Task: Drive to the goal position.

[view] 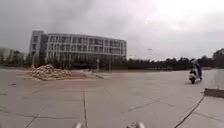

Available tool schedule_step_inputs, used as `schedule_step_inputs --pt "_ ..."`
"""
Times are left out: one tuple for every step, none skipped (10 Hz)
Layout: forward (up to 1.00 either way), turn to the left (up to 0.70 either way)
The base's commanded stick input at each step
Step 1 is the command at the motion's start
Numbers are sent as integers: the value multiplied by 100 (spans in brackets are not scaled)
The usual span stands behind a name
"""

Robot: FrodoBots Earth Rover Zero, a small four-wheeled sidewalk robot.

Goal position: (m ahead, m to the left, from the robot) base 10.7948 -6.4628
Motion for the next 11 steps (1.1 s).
schedule_step_inputs --pt "85 -1" --pt "85 -15" --pt "85 -28" --pt "85 -34" --pt "85 -34" --pt "85 -34" --pt "85 -34" --pt "85 -34" --pt "85 -34" --pt "85 -34" --pt "85 -32"
